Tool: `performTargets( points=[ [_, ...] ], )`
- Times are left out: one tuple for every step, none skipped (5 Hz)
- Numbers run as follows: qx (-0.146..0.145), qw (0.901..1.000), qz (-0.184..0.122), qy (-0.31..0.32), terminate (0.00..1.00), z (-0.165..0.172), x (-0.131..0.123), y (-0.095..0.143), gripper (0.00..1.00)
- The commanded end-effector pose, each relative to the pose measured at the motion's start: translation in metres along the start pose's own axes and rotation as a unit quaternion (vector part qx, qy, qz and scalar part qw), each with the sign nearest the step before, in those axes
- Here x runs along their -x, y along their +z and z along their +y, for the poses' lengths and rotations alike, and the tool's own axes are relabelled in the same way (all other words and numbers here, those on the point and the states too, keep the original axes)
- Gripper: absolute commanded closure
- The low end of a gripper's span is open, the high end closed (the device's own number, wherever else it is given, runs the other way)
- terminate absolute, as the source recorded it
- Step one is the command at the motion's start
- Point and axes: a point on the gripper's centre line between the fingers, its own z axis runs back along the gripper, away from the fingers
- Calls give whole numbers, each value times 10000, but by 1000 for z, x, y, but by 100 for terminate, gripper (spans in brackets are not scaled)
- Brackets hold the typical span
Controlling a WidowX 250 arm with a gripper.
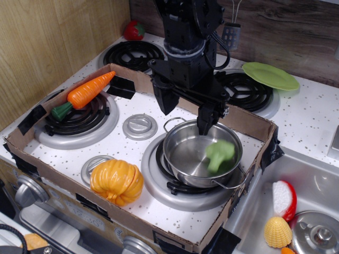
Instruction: Put broccoli in pot
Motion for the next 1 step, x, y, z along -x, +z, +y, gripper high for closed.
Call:
performTargets(
  points=[
    [-163, 9985, -462, -265, 100, -4, -7, 16, 0]
  ],
)
